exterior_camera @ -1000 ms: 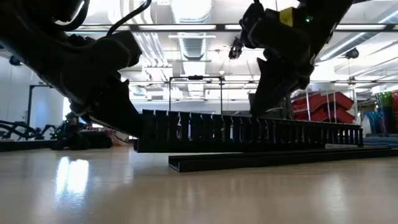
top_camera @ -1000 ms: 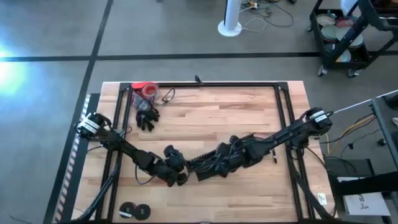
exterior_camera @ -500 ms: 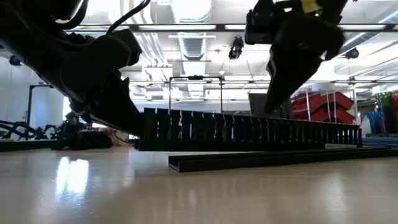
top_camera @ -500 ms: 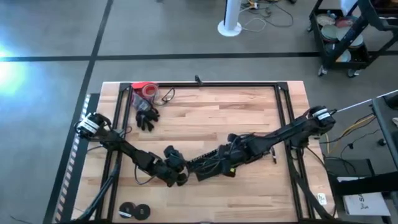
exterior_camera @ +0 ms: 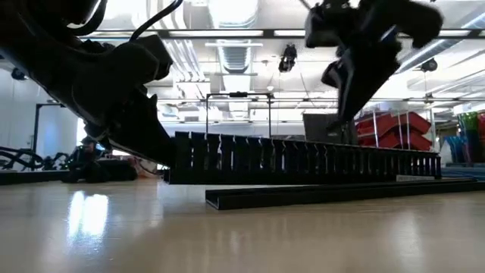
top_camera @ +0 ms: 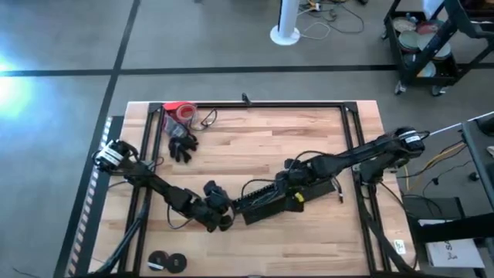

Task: Ziptie cables
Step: Put the ziptied cable wires into the black cable duct

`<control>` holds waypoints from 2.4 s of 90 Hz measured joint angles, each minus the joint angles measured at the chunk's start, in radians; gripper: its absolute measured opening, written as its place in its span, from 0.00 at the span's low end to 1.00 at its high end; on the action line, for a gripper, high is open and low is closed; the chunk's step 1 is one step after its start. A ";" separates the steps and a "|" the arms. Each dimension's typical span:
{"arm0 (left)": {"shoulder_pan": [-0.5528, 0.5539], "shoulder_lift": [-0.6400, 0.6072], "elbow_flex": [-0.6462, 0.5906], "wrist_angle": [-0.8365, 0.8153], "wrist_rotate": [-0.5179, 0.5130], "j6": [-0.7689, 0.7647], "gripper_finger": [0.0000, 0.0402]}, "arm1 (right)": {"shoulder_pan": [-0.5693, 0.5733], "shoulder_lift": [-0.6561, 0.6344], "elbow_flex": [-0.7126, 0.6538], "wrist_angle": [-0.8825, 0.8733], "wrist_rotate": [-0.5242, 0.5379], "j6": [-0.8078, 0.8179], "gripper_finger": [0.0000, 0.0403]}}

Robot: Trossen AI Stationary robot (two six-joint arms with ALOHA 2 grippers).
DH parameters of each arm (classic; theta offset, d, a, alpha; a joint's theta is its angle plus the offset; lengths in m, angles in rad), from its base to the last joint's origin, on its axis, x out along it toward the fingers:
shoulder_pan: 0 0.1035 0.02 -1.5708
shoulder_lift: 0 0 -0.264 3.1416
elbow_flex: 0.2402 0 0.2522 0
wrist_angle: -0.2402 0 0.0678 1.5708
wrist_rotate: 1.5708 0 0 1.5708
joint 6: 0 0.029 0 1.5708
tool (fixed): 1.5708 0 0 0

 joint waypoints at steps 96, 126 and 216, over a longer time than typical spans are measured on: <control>-0.006 0.000 0.000 0.009 0.018 0.025 0.00 | -0.337 -0.052 -0.179 0.305 -0.376 -0.130 0.33; -0.008 0.000 0.000 0.011 0.030 0.027 0.00 | -0.464 -0.048 -0.237 0.468 -0.552 -0.126 0.22; 0.000 0.000 0.000 0.027 0.009 -0.048 0.00 | 0.029 -0.086 -0.139 0.348 0.221 0.482 0.00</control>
